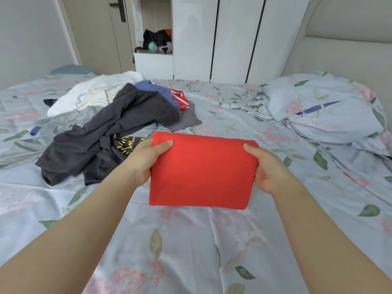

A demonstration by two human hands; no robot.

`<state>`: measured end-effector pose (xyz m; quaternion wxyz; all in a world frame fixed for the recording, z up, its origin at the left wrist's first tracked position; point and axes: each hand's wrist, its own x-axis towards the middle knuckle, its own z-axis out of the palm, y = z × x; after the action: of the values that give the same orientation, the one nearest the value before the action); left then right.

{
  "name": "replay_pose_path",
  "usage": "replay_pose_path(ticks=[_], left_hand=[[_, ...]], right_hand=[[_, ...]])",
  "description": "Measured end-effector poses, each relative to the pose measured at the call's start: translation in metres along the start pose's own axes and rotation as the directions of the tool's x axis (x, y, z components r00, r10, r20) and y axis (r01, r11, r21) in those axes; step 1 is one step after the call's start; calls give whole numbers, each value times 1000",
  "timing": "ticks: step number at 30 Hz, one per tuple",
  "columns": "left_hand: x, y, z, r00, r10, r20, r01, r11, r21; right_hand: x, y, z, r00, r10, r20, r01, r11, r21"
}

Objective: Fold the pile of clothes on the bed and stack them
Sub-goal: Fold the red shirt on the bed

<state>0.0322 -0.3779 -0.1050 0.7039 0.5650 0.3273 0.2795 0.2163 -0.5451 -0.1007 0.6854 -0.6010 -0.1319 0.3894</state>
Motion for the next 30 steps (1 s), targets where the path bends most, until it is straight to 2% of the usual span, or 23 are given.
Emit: replay_pose_path(ticks=[3, 6, 10, 13, 16, 19, 22, 24, 25, 27, 29, 30], left_hand=[[-25, 18, 6, 980, 192, 61, -192, 981, 3], [-49, 10, 4, 967, 237, 91, -238, 971, 5], [-81, -38, 0, 997, 11, 76, -14, 999, 41], [-105, -80, -4, 977, -210, 37, 202, 967, 153], [-117, -102, -5, 943, -328, -52, 332, 920, 210], [-115, -98, 5, 953, -274, -126, 295, 935, 198], [-109, -90, 17, 975, -85, -203, 121, 978, 173], [-107, -93, 18, 965, 3, -263, 62, 969, 238], [-106, -98, 16, 959, 6, -283, 78, 955, 286], [-108, -107, 11, 958, -46, -284, 173, 879, 443], [-111, -114, 9, 962, -51, -267, 214, 748, 628], [-113, -114, 8, 964, 22, -265, 186, 658, 729]], right_hand=[[-28, -19, -5, 981, -191, -36, 191, 982, 8], [-52, -12, -18, 974, -224, -30, 224, 975, -2], [-74, 39, -47, 999, -37, -16, 33, 986, -164], [-93, 83, -65, 982, 182, -49, -189, 933, -306], [-102, 98, -70, 969, 230, -92, -247, 915, -318], [-99, 93, -59, 968, 219, -120, -247, 909, -336], [-94, 88, -47, 984, 79, -157, -133, 919, -371], [-93, 91, -46, 975, -1, -221, -81, 929, -362], [-93, 95, -45, 970, -5, -242, -86, 928, -362], [-94, 104, -47, 970, 9, -244, -139, 841, -522], [-96, 107, -46, 973, -35, -228, -159, 614, -773], [-98, 105, -44, 969, -112, -220, -140, 484, -864]])
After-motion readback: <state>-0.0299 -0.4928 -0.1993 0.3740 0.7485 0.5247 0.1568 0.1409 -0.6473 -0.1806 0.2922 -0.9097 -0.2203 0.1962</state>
